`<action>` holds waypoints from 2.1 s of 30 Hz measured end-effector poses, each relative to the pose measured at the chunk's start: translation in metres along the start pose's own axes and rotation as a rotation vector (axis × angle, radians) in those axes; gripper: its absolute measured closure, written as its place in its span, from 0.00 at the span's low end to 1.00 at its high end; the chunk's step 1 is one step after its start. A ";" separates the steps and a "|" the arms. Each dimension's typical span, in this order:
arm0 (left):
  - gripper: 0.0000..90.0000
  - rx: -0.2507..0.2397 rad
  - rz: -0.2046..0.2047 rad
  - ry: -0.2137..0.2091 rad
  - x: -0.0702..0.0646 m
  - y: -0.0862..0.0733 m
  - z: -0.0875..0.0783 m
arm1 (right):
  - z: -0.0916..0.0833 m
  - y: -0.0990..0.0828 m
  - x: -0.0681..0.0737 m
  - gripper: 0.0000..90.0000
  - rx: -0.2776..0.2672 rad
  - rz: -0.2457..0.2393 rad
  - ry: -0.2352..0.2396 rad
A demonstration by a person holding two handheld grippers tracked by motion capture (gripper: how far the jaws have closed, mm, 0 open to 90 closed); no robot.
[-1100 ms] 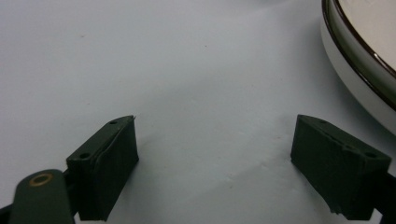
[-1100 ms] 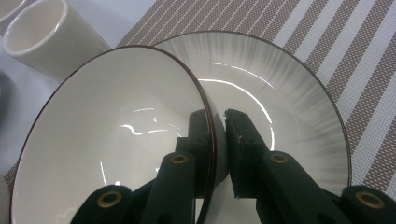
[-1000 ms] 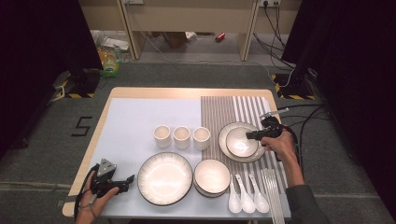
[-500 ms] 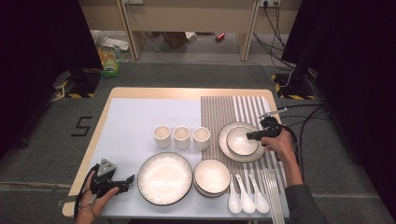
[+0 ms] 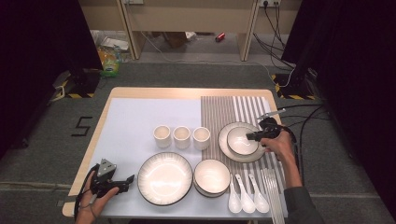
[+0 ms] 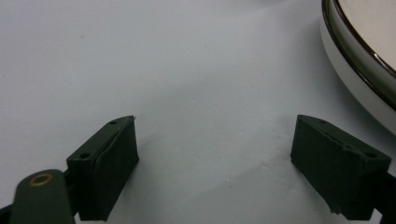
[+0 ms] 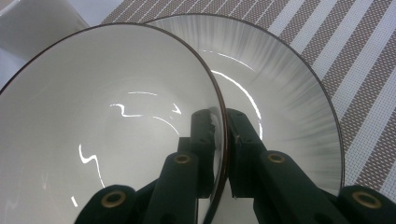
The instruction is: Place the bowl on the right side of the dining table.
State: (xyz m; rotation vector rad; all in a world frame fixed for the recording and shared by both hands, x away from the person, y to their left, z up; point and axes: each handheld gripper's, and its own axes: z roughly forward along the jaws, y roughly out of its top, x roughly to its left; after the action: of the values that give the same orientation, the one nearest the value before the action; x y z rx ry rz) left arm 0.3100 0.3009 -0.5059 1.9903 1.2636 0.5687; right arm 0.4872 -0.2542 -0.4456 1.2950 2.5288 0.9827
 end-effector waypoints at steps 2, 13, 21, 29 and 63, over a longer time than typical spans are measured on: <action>0.15 0.000 0.000 0.000 0.000 0.000 0.000 | 0.000 0.000 0.000 0.92 0.002 0.000 0.002; 0.15 -0.002 0.000 0.000 0.000 0.000 0.000 | 0.002 0.005 -0.005 0.92 -0.003 0.021 -0.023; 0.15 -0.002 0.000 0.000 0.000 0.000 0.000 | 0.002 0.004 -0.009 0.91 -0.011 0.040 -0.029; 0.15 -0.002 0.000 -0.001 0.000 0.000 0.000 | -0.003 0.003 -0.010 0.79 -0.025 0.068 -0.047; 0.15 -0.002 -0.004 -0.001 0.000 0.000 0.000 | -0.059 -0.044 0.040 0.30 -0.195 0.082 -0.068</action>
State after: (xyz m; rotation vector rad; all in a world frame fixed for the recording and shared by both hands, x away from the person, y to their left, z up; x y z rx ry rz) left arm 0.3098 0.3006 -0.5060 1.9858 1.2650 0.5669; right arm 0.4096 -0.2710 -0.4200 1.3581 2.2814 1.1488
